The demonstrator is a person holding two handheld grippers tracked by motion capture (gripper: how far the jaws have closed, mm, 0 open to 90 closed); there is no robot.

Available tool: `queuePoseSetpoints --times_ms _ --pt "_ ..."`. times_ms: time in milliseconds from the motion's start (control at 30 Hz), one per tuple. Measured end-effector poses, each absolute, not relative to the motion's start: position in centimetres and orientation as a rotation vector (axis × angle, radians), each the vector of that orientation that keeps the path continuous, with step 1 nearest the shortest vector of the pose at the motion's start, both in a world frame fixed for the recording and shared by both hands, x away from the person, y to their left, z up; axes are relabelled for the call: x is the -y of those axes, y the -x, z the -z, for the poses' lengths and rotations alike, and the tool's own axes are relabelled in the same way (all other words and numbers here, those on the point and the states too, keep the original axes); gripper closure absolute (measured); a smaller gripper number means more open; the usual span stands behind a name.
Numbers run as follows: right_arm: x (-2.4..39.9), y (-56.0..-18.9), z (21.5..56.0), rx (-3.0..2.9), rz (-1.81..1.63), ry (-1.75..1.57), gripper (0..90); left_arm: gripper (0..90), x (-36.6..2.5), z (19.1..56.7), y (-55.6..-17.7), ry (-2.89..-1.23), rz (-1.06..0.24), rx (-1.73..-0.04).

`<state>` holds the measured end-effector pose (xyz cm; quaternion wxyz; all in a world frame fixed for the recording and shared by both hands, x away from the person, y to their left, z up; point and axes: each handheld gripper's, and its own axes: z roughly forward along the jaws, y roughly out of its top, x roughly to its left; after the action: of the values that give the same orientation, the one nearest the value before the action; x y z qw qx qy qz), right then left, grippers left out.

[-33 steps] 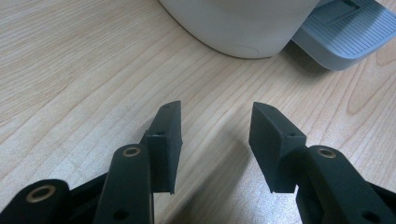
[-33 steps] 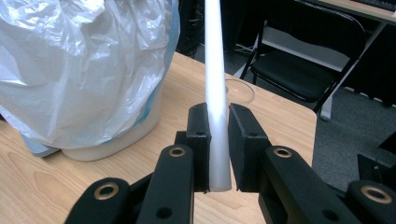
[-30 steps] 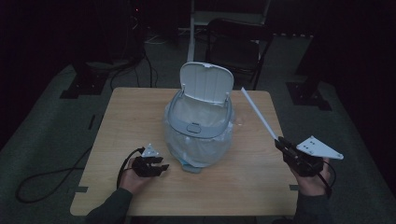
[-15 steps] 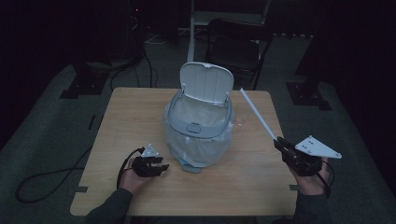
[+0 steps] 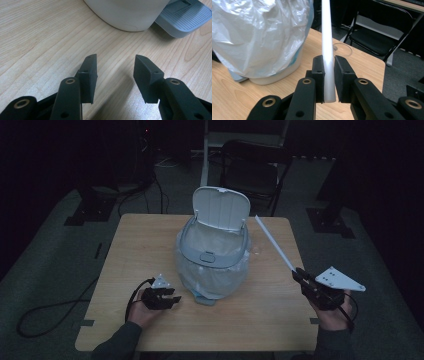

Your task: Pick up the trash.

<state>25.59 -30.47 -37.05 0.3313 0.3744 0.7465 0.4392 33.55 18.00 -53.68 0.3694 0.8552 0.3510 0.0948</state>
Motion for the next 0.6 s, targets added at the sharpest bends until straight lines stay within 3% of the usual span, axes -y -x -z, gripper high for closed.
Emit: queuePoseSetpoints --times_ms 600 --pt "29.56 -24.62 36.05 -1.984 -1.212 -0.900 78.9 54.9 -17.98 53.67 -33.53 -2.199 -0.247 -0.900"
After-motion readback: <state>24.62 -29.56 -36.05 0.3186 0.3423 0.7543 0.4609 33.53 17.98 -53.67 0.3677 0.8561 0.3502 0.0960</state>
